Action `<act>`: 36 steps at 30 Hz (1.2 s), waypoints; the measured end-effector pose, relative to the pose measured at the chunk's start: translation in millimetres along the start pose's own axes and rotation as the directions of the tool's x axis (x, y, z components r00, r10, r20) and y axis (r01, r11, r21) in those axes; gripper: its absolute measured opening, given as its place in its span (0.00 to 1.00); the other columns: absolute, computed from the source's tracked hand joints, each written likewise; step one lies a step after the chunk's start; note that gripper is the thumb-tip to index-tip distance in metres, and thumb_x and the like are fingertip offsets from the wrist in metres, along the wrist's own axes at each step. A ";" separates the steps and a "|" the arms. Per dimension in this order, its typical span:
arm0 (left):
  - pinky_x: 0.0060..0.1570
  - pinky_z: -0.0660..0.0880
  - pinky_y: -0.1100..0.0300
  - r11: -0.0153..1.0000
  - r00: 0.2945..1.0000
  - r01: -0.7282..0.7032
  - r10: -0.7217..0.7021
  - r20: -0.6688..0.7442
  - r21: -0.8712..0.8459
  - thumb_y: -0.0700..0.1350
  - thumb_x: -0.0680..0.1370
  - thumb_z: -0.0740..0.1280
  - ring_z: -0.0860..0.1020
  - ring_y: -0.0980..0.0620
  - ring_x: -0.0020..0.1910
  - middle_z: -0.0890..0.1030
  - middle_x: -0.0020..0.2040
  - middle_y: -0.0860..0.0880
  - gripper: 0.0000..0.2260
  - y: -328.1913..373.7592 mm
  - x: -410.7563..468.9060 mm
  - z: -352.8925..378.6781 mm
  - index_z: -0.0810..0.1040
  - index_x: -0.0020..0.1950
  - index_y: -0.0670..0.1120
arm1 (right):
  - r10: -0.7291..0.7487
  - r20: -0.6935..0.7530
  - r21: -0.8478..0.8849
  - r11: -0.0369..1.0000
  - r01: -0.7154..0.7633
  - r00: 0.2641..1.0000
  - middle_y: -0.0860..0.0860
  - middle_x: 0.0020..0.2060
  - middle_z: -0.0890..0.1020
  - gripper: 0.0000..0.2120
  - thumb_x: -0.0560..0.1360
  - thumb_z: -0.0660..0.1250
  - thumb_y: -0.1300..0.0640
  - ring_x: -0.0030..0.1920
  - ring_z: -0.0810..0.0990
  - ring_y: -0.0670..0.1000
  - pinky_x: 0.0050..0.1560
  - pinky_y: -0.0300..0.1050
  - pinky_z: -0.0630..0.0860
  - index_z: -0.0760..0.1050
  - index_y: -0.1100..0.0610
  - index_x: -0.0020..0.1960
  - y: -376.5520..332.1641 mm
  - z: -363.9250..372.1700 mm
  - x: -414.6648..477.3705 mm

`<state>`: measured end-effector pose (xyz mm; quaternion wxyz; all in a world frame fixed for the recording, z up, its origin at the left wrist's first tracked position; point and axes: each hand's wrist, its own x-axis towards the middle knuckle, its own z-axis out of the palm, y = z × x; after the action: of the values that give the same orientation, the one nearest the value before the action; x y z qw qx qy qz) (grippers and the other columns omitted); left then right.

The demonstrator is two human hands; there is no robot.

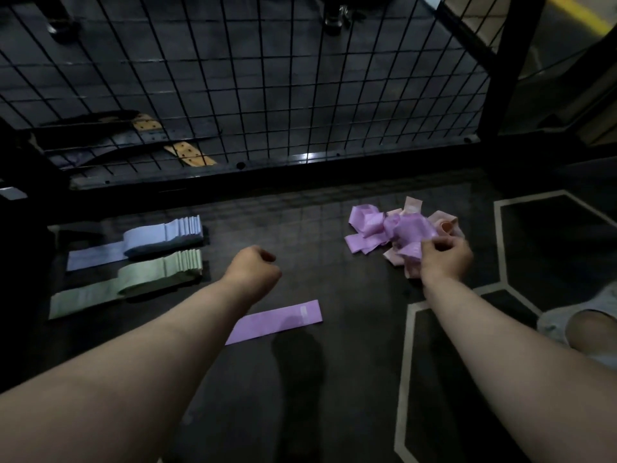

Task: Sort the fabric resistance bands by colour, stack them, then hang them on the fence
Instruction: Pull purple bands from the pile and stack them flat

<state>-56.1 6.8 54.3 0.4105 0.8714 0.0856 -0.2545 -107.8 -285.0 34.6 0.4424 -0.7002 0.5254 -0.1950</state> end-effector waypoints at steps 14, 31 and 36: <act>0.56 0.77 0.61 0.831 0.855 -0.519 0.506 0.115 0.200 0.41 0.76 0.71 0.81 0.53 0.52 0.84 0.54 0.50 0.13 158.7 -128.7 -145.6 0.81 0.60 0.47 | -0.616 0.372 0.410 0.780 0.473 0.694 0.46 0.46 0.83 0.09 0.78 0.67 0.63 0.44 0.80 0.39 0.47 0.32 0.77 0.78 0.55 0.56 -167.3 -77.1 -127.3; 0.41 0.74 0.57 0.822 0.885 -0.290 0.425 0.189 -0.490 0.35 0.75 0.70 0.78 0.47 0.33 0.80 0.39 0.42 0.04 141.8 -192.8 -190.3 0.80 0.42 0.43 | -0.587 0.670 0.562 0.801 0.207 0.455 0.51 0.36 0.81 0.01 0.78 0.68 0.62 0.35 0.80 0.48 0.32 0.43 0.77 0.77 0.58 0.47 -216.1 -124.3 -236.2; 0.35 0.79 0.57 0.773 0.889 -0.183 0.394 0.235 -0.607 0.35 0.78 0.66 0.80 0.46 0.33 0.82 0.39 0.41 0.06 134.6 -202.9 -178.2 0.81 0.45 0.43 | -0.462 0.745 0.509 0.860 0.037 0.482 0.54 0.39 0.84 0.04 0.78 0.67 0.62 0.34 0.83 0.51 0.27 0.41 0.73 0.75 0.60 0.53 -202.2 -129.8 -240.4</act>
<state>-115.0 66.9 344.1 0.6944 0.6518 -0.0536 -0.3001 -179.1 -108.9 316.5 0.7475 -0.6600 0.0750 -0.0028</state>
